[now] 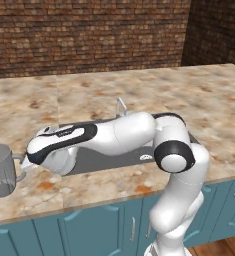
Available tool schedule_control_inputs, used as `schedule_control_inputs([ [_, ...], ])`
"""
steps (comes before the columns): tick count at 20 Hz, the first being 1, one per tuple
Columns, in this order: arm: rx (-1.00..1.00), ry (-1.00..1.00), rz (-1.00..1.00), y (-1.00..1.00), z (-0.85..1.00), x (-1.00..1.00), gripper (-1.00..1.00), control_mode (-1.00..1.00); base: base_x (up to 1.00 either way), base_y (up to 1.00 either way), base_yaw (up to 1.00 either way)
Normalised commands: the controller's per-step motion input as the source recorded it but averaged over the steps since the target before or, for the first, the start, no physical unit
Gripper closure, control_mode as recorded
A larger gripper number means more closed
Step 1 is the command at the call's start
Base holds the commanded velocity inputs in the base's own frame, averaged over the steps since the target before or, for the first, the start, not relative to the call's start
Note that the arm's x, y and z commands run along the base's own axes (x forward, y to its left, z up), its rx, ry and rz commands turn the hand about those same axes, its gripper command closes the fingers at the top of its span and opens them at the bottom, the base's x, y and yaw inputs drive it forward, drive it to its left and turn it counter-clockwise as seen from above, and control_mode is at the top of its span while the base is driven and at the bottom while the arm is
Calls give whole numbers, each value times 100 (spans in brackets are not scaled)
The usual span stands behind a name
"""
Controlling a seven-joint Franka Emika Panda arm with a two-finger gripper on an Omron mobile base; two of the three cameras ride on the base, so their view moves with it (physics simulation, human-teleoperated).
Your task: Turn on the sink faucet and place the jug under the water for a few seconds to fill it up.
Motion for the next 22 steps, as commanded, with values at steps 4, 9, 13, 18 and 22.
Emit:
schedule_control_inputs([
  [4, 0, 1, 3, 0, -14, 25, -100, -100, 0, 0, 0],
  [9, 0, 8, 2, 14, -18, 31, -100, -100, 0, 0, 0],
  [13, 0, 8, 1, 20, -17, 25, -100, -100, 0, 0, 0],
  [18, -1, 5, 0, 73, -5, 0, -100, -100, 0, 0, 0],
  [22, 0, 9, 2, 55, -1, 8, -100, -100, 0, 0, 0],
])
